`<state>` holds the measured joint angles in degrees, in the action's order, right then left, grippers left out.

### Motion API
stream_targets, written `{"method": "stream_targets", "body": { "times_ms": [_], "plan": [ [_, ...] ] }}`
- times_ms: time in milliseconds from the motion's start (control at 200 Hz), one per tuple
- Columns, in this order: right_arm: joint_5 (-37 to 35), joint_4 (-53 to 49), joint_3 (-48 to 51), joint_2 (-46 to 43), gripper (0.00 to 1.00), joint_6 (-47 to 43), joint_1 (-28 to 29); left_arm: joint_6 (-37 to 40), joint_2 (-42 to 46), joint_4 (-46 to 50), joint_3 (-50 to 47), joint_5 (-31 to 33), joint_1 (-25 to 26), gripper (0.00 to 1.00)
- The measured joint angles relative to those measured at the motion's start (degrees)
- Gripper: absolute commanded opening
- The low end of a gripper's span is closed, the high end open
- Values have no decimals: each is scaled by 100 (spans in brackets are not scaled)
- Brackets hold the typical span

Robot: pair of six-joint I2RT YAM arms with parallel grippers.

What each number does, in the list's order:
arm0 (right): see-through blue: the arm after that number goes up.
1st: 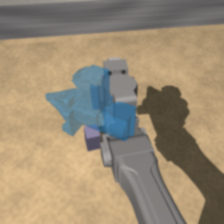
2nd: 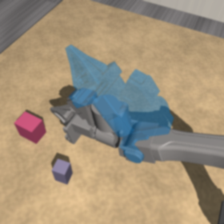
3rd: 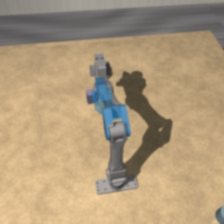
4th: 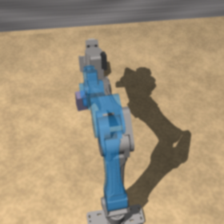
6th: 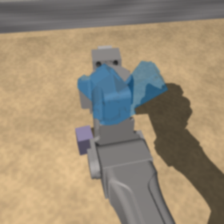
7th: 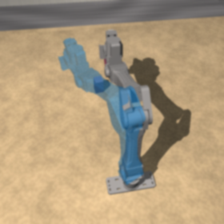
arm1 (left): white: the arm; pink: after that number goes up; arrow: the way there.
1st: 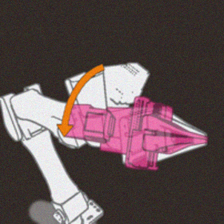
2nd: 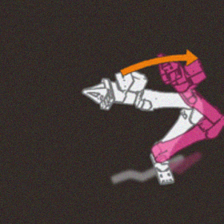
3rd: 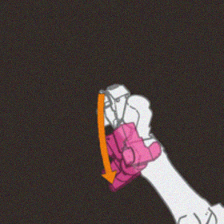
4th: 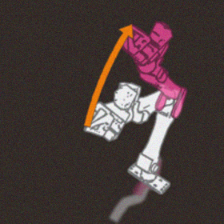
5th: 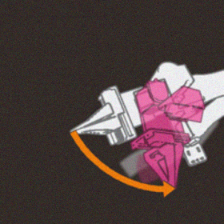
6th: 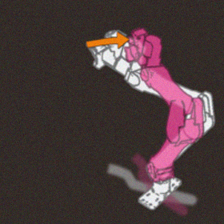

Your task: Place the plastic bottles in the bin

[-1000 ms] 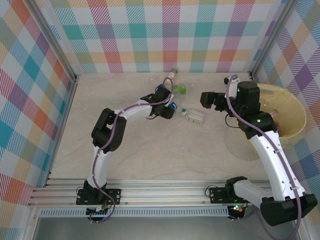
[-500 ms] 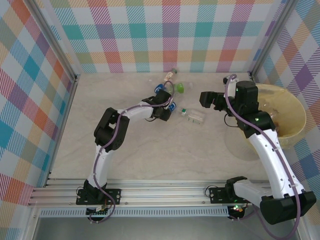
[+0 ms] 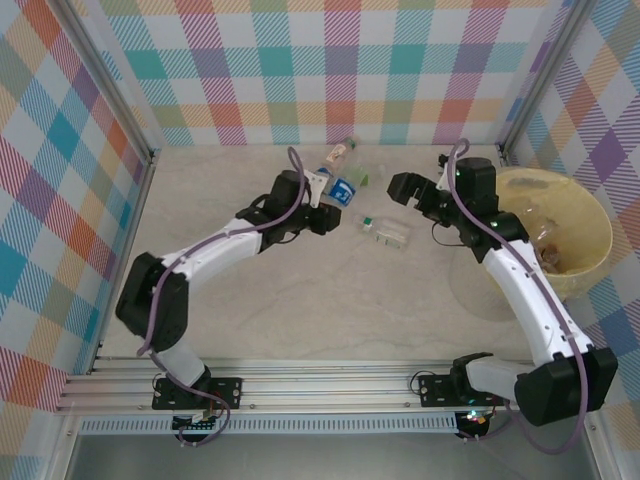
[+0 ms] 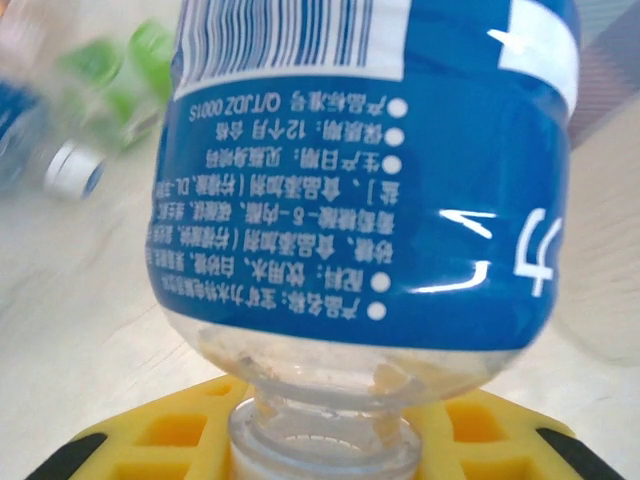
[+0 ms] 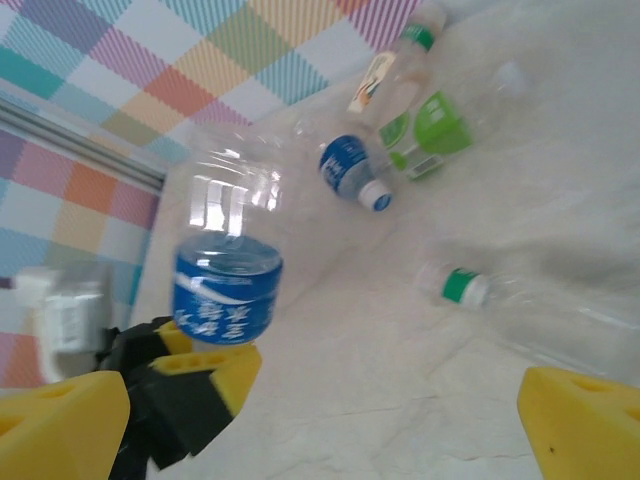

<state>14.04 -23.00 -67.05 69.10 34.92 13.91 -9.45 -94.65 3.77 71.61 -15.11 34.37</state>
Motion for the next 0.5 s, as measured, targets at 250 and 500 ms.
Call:
{"method": "stream_targets", "body": {
  "times_ms": [250, 500],
  "plan": [
    [1040, 1331, 199, 295, 100, 737, 0, -507, 203, -564, -22, -1045, 52, 17],
    [1222, 1926, 208, 400, 100, 846, 7, -883, 87, -933, 79, -1808, 229, 17]
  ]
}}
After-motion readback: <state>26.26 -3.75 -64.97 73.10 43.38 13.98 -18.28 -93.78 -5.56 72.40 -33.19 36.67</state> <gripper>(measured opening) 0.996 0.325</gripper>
